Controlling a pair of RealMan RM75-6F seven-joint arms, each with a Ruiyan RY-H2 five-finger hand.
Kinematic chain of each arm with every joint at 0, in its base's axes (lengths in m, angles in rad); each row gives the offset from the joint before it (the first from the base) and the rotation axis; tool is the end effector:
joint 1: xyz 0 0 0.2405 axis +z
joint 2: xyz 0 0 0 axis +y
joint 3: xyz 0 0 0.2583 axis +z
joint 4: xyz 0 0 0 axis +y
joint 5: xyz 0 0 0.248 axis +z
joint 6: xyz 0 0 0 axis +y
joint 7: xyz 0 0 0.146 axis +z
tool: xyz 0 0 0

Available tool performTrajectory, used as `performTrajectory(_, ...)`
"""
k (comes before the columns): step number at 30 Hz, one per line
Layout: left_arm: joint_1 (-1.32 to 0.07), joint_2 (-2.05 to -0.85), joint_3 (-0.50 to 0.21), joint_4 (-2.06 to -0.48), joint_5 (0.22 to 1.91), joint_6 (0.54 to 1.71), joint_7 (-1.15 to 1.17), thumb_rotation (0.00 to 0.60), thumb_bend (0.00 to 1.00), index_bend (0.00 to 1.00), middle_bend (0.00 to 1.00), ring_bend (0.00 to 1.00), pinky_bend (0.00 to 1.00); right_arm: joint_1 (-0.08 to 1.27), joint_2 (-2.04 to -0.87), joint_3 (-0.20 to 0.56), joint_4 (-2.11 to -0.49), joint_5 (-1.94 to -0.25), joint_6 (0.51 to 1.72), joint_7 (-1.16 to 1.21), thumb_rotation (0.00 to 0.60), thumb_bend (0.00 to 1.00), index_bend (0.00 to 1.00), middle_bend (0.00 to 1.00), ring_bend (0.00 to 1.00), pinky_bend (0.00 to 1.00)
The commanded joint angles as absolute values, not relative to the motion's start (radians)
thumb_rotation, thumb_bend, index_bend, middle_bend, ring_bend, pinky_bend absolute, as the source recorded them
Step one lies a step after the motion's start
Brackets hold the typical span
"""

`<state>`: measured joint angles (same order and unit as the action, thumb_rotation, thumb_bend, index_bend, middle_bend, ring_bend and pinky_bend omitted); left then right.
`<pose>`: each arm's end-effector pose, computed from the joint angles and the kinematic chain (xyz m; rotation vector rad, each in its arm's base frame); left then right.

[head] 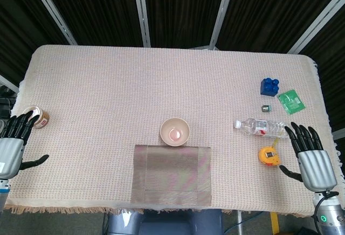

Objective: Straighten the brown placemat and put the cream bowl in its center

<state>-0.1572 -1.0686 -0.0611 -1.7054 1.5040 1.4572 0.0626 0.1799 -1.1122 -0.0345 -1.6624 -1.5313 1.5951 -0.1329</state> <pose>-0.2969 0.2096 0.1296 -1.4522 -0.8520 -0.9430 -0.2970 -0.1936 0.1244 1.4692 -0.7402 0.9388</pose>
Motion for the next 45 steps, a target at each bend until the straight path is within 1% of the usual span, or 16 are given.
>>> performTrajectory(1, -0.157, -1.068, -0.061, -1.705, 1.504, 1.457, 0.061, 0.600, 0.00, 0.00, 0.00, 0.00, 0.00, 0.176, -1.115, -0.030, -1.662, -1.535, 1.585, -0.139, 0.600, 0.00, 0.00, 0.00, 0.00, 0.00)
performTrajectory(8, -0.157, -1.065, -0.065, -1.708, 1.499, 1.458, 0.057, 0.600, 0.00, 0.00, 0.00, 0.00, 0.00, 0.199, -1.126, -0.021, -1.682, -1.537, 1.519, -0.138, 0.600, 0.00, 0.00, 0.00, 0.00, 0.00)
performTrajectory(11, -0.159, -1.068, -0.064, -1.705, 1.496, 1.452, 0.063, 0.600, 0.00, 0.00, 0.00, 0.00, 0.00, 0.259, -1.135, -0.003, -1.697, -1.536, 1.421, -0.177, 0.600, 0.00, 0.00, 0.00, 0.00, 0.00)
performTrajectory(14, -0.160, -1.072, -0.064, -1.701, 1.492, 1.448, 0.074, 0.600, 0.00, 0.00, 0.00, 0.00, 0.00, 0.342, -1.140, 0.025, -1.738, -1.517, 1.290, -0.220, 0.600, 0.00, 0.01, 0.00, 0.00, 0.00)
performTrajectory(16, -0.161, -1.075, -0.067, -1.699, 1.484, 1.447, 0.081, 0.600, 0.00, 0.00, 0.00, 0.00, 0.00, 0.420, -1.150, 0.056, -1.779, -1.484, 1.169, -0.230, 0.600, 0.00, 0.03, 0.00, 0.00, 0.00)
performTrajectory(17, -0.161, -1.076, -0.069, -1.700, 1.480, 1.447, 0.083, 0.600, 0.00, 0.00, 0.00, 0.00, 0.00, 0.443, -1.154, 0.067, -1.789, -1.468, 1.132, -0.233, 0.600, 0.00, 0.06, 0.00, 0.00, 0.00)
performTrajectory(19, -0.162, -1.079, -0.075, -1.700, 1.470, 1.449, 0.092, 0.600, 0.00, 0.00, 0.00, 0.00, 0.00, 0.527, -1.186, 0.107, -1.804, -1.417, 1.014, -0.250, 0.600, 0.00, 0.12, 0.00, 0.00, 0.00)
performTrajectory(23, -0.165, -1.087, -0.079, -1.700, 1.456, 1.441, 0.112, 0.600, 0.00, 0.00, 0.00, 0.00, 0.00, 0.639, -1.271, 0.157, -1.767, -1.341, 0.886, -0.315, 0.600, 0.02, 0.26, 0.00, 0.00, 0.00)
performTrajectory(25, -0.169, -1.092, -0.081, -1.695, 1.447, 1.434, 0.123, 0.600, 0.00, 0.00, 0.00, 0.00, 0.00, 0.689, -1.324, 0.170, -1.733, -1.301, 0.834, -0.360, 0.600, 0.05, 0.28, 0.00, 0.00, 0.00)
performTrajectory(28, -0.172, -1.098, -0.084, -1.687, 1.431, 1.424, 0.131, 0.600, 0.00, 0.00, 0.00, 0.00, 0.00, 0.731, -1.375, 0.176, -1.694, -1.267, 0.794, -0.406, 0.600, 0.11, 0.30, 0.00, 0.00, 0.00)
performTrajectory(31, -0.178, -1.106, -0.093, -1.672, 1.399, 1.405, 0.138, 0.600, 0.00, 0.00, 0.00, 0.00, 0.00, 0.790, -1.475, 0.186, -1.611, -1.193, 0.762, -0.479, 0.600, 0.16, 0.30, 0.00, 0.00, 0.00)
performTrajectory(36, -0.183, -1.111, -0.098, -1.661, 1.378, 1.393, 0.142, 0.600, 0.00, 0.00, 0.00, 0.00, 0.00, 0.830, -1.557, 0.188, -1.544, -1.127, 0.772, -0.541, 0.600, 0.19, 0.30, 0.00, 0.00, 0.00)
performTrajectory(40, -0.185, -1.112, -0.100, -1.659, 1.373, 1.390, 0.143, 0.600, 0.00, 0.00, 0.00, 0.00, 0.00, 0.848, -1.594, 0.181, -1.513, -1.098, 0.780, -0.562, 0.600, 0.20, 0.31, 0.00, 0.00, 0.00)
performTrajectory(41, -0.185, -1.112, -0.100, -1.658, 1.373, 1.389, 0.143, 0.600, 0.00, 0.00, 0.00, 0.00, 0.00, 0.851, -1.601, 0.177, -1.505, -1.093, 0.782, -0.567, 0.600, 0.21, 0.32, 0.00, 0.00, 0.00)
performTrajectory(43, -0.186, -1.112, -0.100, -1.659, 1.372, 1.388, 0.143, 0.600, 0.00, 0.00, 0.00, 0.00, 0.00, 0.855, -1.612, 0.170, -1.492, -1.090, 0.788, -0.575, 0.600, 0.23, 0.40, 0.00, 0.00, 0.00)
performTrajectory(45, -0.186, -1.111, -0.100, -1.660, 1.373, 1.391, 0.142, 0.600, 0.00, 0.00, 0.00, 0.00, 0.00, 0.855, -1.624, 0.167, -1.482, -1.096, 0.801, -0.569, 0.600, 0.26, 0.50, 0.00, 0.00, 0.00)
